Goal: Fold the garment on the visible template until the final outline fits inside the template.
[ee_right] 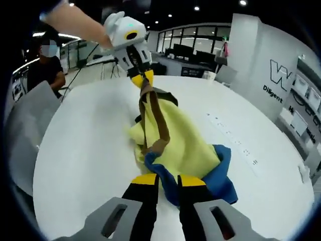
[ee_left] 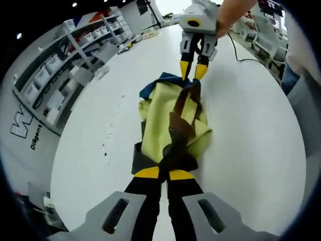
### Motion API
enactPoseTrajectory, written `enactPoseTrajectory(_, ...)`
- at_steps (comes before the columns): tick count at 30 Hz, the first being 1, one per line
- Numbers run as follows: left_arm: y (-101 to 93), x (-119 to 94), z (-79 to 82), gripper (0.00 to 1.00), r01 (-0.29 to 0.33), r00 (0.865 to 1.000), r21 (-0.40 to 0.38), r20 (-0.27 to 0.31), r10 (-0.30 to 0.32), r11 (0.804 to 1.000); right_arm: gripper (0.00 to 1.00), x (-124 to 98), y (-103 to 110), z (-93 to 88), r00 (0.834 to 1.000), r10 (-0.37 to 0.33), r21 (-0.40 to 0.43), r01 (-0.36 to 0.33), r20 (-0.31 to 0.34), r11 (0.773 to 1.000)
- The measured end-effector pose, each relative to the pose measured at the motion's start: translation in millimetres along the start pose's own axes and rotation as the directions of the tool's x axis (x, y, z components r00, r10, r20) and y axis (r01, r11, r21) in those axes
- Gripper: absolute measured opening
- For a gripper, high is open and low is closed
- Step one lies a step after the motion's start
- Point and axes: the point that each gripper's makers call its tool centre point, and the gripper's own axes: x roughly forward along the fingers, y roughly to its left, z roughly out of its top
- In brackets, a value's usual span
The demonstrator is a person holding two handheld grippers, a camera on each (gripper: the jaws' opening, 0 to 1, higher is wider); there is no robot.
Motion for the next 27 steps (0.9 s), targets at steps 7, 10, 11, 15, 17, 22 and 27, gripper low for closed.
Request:
enactPoseTrajectory(7, -5.4, 1, -1.7, 0.06, 0.001, 1.0, -0.009, -0.006, -0.001, 1.0, 0.04, 8, 18, 9.8, 1.0, 0.007, -0.168, -0.008, -0.005, 0.986)
enactPoseTrajectory(10, -6.2, 0, -1.0, 0.06, 0.001, 1.0, -0.01, -0.007, -0.001, 1.0, 0.03, 12, 24, 9.5, 1.0, 0.015, -0.26, -0.022, -0.026, 0.965)
enactPoseTrajectory(11, -6.3, 0, -0.9, 0.06, 0.001, 1.0, -0.011, -0.007, -0.002, 1.0, 0.02, 14, 25, 7.3, 0.999, 0.021, -0.25, -0.028, -0.033, 0.968)
enactPoseTrajectory(15, -6.5, -1, -1.4, 0.05, 0.001, 1.0, -0.014, -0.007, -0.001, 1.0, 0.0, 17, 18, -4.1, 0.997, 0.004, -0.243, -0.022, -0.073, 0.97)
enactPoseTrajectory(17, -7.0, -1, -1.8, 0.05, 0.002, 1.0, -0.015, -0.008, -0.002, 1.0, 0.0, 18, 14, -8.1, 0.996, -0.003, -0.244, -0.018, -0.084, 0.97)
enactPoseTrajectory(22, -9.0, -3, -3.1, 0.05, 0.006, 1.0, -0.018, -0.011, -0.006, 1.0, 0.0, 12, 10, -8.1, 0.997, 0.004, -0.203, -0.019, -0.071, 0.979)
enactPoseTrajectory(27, -10.1, -13, -3.0, 0.05, 0.005, 1.0, -0.026, -0.01, -0.005, 1.0, 0.0, -9, 0, 6.2, 1.0, 0.015, -0.128, -0.016, -0.007, 0.992)
